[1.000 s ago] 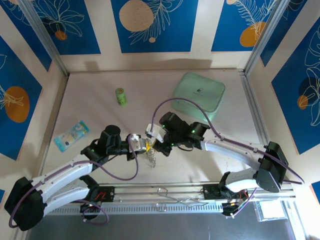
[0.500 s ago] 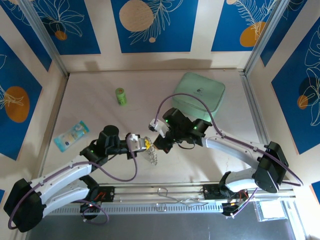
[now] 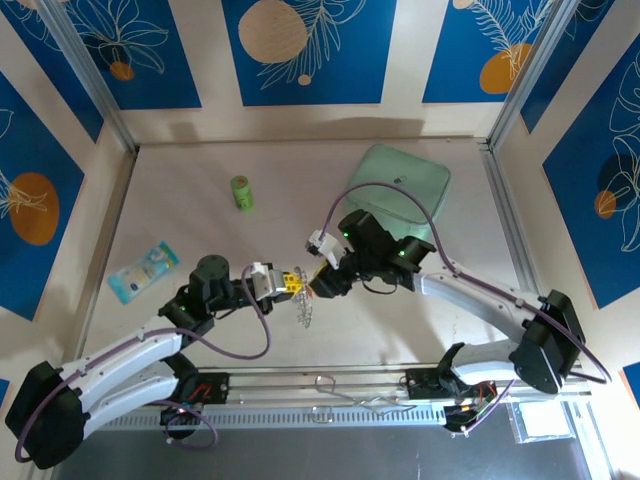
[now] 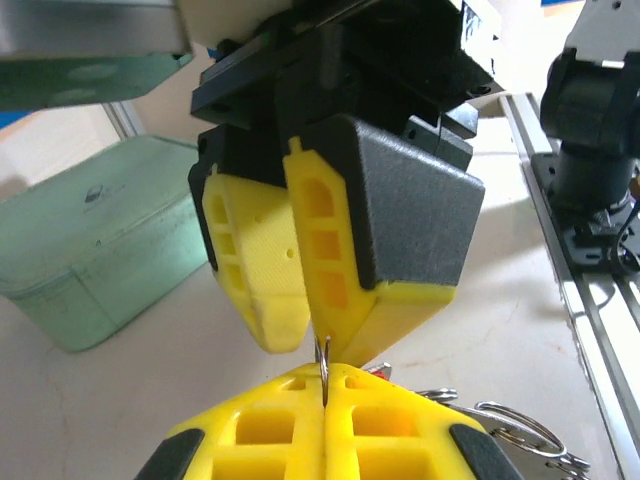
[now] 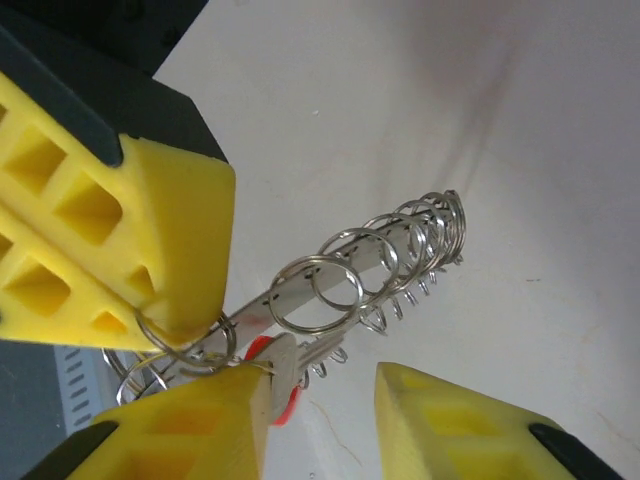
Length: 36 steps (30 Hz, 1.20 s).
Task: Put the keys on the keyring
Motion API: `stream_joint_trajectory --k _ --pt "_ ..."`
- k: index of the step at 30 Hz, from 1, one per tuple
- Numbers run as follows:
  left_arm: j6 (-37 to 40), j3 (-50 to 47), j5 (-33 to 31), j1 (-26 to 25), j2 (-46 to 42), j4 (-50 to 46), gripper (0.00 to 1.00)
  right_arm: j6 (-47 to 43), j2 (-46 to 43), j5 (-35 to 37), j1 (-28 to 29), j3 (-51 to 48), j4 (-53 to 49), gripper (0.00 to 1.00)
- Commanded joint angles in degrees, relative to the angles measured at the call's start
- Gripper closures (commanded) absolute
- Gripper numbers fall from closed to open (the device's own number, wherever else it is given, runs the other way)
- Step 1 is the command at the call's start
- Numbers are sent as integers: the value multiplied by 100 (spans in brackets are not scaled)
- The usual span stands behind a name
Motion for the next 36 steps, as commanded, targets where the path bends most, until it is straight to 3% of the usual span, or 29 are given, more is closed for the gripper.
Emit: stream_joint_trajectory --k 1,6,12,16,21,27,32,36 --pt "-796 -141 302 -44 45 1259 100 -134 -546 -220 -87 -341 217 61" --pt "-1142 -161 434 -15 455 1943 100 -613 -1633 -339 -145 -1262 1308 55" --pt "-1350 -76 660 -18 860 2291 100 -1136 -2479 641 -171 -2114 2694 53" --pt "-1162 -133 331 -18 865 2465 100 -1229 -2483 844 -233 -2091 2746 53" --pt "-727 -76 115 -16 714 2116 100 -1117 -2511 606 -364 -2136 2765 53" --pt "-789 -73 50 -21 673 2182 100 -1112 -2546 274 -422 -2223 2542 53" --pt "-816 -82 0 -21 766 2336 100 -1753 -2577 -495 -380 -2389 2480 53" --pt "-729 -117 -21 -24 785 2483 100 -2171 -2690 -618 -356 -2399 2429 53"
